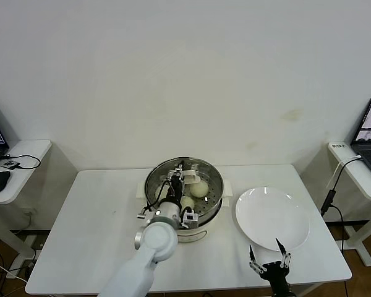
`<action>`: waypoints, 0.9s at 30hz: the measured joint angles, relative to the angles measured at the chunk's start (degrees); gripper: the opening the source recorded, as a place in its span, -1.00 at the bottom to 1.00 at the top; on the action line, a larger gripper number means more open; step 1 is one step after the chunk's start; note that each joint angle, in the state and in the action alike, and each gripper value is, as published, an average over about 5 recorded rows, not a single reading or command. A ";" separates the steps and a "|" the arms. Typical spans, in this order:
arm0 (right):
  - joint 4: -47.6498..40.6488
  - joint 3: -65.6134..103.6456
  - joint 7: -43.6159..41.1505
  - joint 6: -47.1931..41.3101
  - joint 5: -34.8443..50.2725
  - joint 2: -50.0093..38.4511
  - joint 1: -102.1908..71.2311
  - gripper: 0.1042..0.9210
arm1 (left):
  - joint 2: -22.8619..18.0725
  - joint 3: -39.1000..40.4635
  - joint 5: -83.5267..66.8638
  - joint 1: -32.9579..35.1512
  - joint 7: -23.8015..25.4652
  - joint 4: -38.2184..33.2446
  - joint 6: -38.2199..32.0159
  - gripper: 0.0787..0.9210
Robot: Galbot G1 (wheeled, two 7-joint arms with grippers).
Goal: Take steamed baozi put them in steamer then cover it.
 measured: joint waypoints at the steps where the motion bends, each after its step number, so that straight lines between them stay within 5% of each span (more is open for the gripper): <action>1: -0.04 -0.03 -0.01 0.00 -0.02 0.00 0.00 0.76 | 0.18 -0.08 -0.20 0.35 -0.12 -0.57 -0.01 -0.08; 13: -0.45 -0.10 -0.11 0.02 0.13 -0.12 0.03 0.76 | 6.03 -3.17 -9.64 10.17 -3.94 -12.87 -0.57 0.67; 20: -0.09 -0.39 -0.25 0.20 0.82 -0.40 -0.30 0.76 | 9.86 -10.05 -24.16 20.29 -9.12 -20.49 -3.90 0.77; 27: 0.69 -0.95 -0.50 0.13 2.24 -1.45 -0.92 0.76 | 10.19 -21.59 -49.42 31.07 -16.66 -21.47 -14.71 0.77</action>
